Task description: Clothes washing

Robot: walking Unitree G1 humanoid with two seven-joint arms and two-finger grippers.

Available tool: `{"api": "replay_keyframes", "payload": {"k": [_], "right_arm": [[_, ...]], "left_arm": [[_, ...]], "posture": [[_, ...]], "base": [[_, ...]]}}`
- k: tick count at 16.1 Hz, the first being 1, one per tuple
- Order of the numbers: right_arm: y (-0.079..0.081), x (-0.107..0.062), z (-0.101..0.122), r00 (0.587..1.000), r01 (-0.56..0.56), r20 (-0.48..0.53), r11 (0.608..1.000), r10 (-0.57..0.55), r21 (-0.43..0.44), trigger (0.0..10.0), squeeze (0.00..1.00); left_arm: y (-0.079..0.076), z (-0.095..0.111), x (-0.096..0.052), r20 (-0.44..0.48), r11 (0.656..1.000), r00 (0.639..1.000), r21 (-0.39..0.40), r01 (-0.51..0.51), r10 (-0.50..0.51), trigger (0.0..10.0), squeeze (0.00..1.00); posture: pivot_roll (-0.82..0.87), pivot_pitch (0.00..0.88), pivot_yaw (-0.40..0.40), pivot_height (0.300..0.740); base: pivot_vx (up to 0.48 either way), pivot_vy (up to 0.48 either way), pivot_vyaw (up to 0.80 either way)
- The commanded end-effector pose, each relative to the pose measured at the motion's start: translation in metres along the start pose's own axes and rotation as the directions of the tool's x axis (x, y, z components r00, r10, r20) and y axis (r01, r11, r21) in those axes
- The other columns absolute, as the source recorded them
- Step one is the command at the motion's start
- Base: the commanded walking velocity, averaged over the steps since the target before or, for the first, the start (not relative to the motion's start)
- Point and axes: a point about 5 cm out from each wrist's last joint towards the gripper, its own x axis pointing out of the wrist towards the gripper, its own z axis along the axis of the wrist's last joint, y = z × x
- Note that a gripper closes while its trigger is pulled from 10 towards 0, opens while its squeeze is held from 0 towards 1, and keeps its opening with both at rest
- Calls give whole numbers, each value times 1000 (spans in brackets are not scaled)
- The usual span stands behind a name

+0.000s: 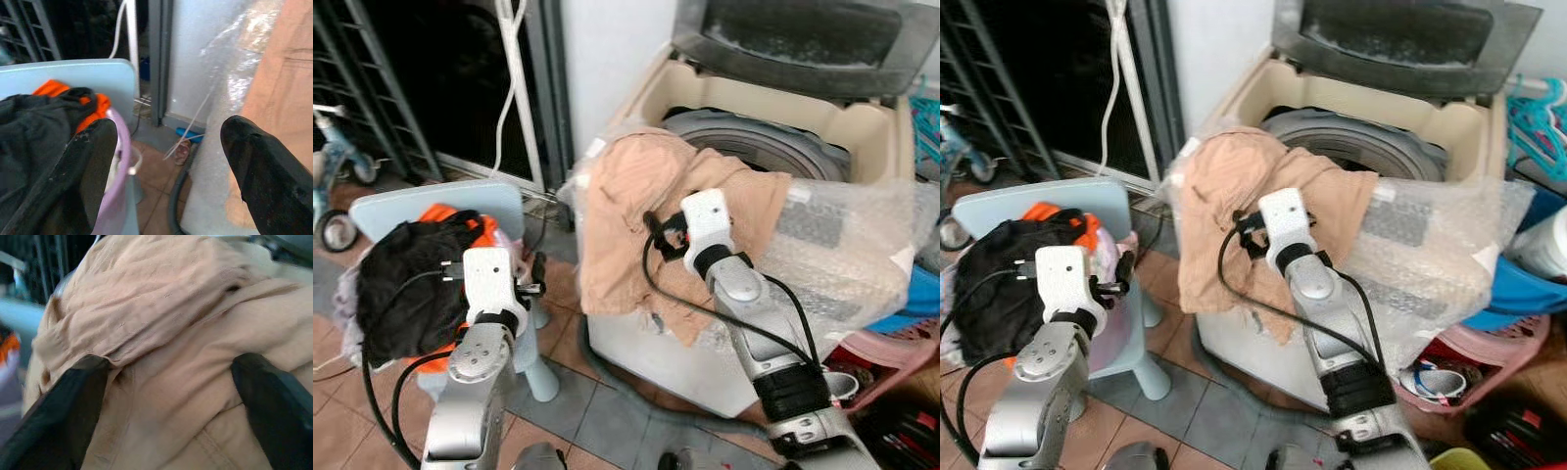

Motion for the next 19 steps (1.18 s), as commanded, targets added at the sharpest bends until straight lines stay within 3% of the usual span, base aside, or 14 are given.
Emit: {"api": "replay_keyframes", "payload": {"k": [1,4,5,6,7,8,9,10,11,12,13,14,15,19], "right_arm": [[-17,-4,-12,991,108,-95,988,-98,113,10000,1000],[-22,-1,-2,982,175,-107,964,-156,202,10000,1000],[-14,0,2,987,144,-101,974,-128,175,10000,1000],[2,1,3,993,81,-96,986,-67,148,10000,396],[11,1,2,994,44,-103,993,-33,107,10000,35],[26,2,-2,993,-9,-119,998,16,57,9216,0],[34,3,-3,992,-38,-121,999,42,32,4941,0],[42,4,-5,989,-68,-131,998,69,12,2941,0],[50,5,-4,987,-91,-132,996,92,19,4706,0],[53,6,-3,987,-104,-122,995,101,-12,8941,0],[57,7,-6,985,-120,-133,992,114,-38,9059,0],[58,10,-9,983,-131,-138,988,119,-82,3686,0],[57,12,-12,984,-128,-141,986,112,-109,0,0],[40,24,-8,992,-52,-123,983,30,-176,0,0]], "left_arm": [[0,0,2,-12,1000,1000,-2,6,-6,10000,0],[-1,0,2,-16,1000,1000,-6,0,0,10000,0],[-1,-1,2,-18,1000,1000,-6,-1,0,10000,0],[-1,-1,3,-22,1000,1000,-6,0,0,10000,0],[-2,-1,4,-23,1000,1000,-6,1,-1,10000,0],[-3,-1,5,-23,1000,1000,-6,6,-6,10000,0],[-4,-1,5,-23,1000,1000,-6,8,-8,10000,0],[-4,0,6,-23,1000,1000,-7,9,-9,10000,0],[-4,0,6,-22,1000,1000,-8,7,-7,10000,0],[-4,0,7,-23,1000,1000,-8,5,-5,10000,0],[-4,-1,7,-25,1000,1000,-9,2,-2,10000,0],[-5,-1,8,-26,1000,1000,-10,3,-3,10000,0],[-6,-1,8,-26,1000,1000,-10,5,-5,10000,0],[-6,-2,8,-27,1000,1000,-12,-2,2,10000,0]], "posture": [[-1,0,-3,740],[2,0,-4,740],[0,0,-3,740],[-2,0,-3,740],[-1,0,-2,740],[-1,0,-3,740],[0,0,-5,740],[2,0,-6,740],[5,0,-9,740],[6,0,-11,740],[5,0,-13,740],[4,0,-15,740],[5,0,-16,740],[12,0,-23,740]], "base": [[0,0,0],[0,0,0],[0,0,0],[0,0,0],[0,0,0],[0,0,0],[0,0,0],[0,0,0],[0,0,0],[0,0,0],[0,0,0],[0,0,0],[0,0,0],[0,0,0]]}}
